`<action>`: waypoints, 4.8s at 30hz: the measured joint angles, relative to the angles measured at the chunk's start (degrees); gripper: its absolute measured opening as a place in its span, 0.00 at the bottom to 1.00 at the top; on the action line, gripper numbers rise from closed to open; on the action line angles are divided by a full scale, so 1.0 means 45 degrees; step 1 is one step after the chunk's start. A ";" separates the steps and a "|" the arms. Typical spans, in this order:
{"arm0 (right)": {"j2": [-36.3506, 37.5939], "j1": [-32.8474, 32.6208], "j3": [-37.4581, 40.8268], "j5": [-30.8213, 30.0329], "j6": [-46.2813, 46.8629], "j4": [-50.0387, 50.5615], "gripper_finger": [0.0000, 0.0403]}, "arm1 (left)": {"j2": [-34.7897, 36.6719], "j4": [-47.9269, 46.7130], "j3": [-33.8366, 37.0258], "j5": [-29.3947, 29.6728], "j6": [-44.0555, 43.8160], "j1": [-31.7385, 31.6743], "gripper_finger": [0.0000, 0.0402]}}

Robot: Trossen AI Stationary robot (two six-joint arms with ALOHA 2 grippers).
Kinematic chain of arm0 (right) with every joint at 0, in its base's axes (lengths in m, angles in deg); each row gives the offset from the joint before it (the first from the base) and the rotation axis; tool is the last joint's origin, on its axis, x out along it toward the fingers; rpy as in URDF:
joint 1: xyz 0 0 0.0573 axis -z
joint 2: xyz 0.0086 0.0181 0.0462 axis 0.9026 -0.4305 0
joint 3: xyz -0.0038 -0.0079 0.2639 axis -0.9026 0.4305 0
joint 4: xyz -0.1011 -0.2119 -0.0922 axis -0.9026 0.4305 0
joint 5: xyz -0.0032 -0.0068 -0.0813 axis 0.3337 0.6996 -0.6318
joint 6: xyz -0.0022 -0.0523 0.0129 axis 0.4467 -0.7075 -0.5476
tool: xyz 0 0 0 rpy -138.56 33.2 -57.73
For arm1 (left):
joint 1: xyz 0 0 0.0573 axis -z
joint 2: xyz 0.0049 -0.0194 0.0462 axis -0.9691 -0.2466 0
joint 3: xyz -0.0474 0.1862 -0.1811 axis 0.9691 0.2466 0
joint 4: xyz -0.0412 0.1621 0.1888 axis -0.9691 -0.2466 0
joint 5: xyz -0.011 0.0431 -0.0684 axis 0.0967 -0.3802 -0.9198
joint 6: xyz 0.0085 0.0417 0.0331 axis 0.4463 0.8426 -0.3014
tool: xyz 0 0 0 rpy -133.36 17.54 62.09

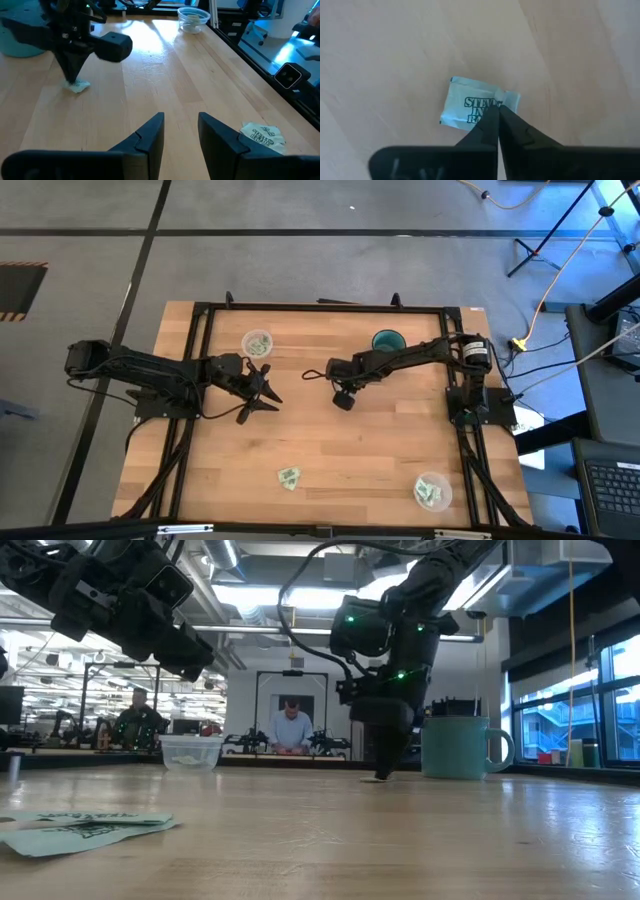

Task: Pick and place Stevia / Truvia into bins
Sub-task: Put the stevia packet into the bottom transparent container, then put the stevia packet into the top transparent container

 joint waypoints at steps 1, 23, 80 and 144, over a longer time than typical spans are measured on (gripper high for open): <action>0.0159 -0.0046 0.0041 0.0148 0.0013 0.0215 0.01 | 0.0000 0.0000 0.0000 -0.0001 0.0004 0.0004 0.28; 0.5594 -0.7943 -0.0018 0.2889 1.4048 0.7497 0.00 | 0.0000 0.0025 0.0000 0.0043 -0.0001 0.0000 0.28; 0.5620 -1.0645 -0.0037 -0.2823 1.3835 0.5835 0.33 | 0.0000 0.0685 -0.0859 -0.0117 -0.0632 0.0002 0.28; 1.3784 -0.4568 1.3155 0.0290 -0.2069 -1.3448 0.33 | -1.0078 -0.7520 -0.9075 0.4988 -0.5254 0.8467 0.17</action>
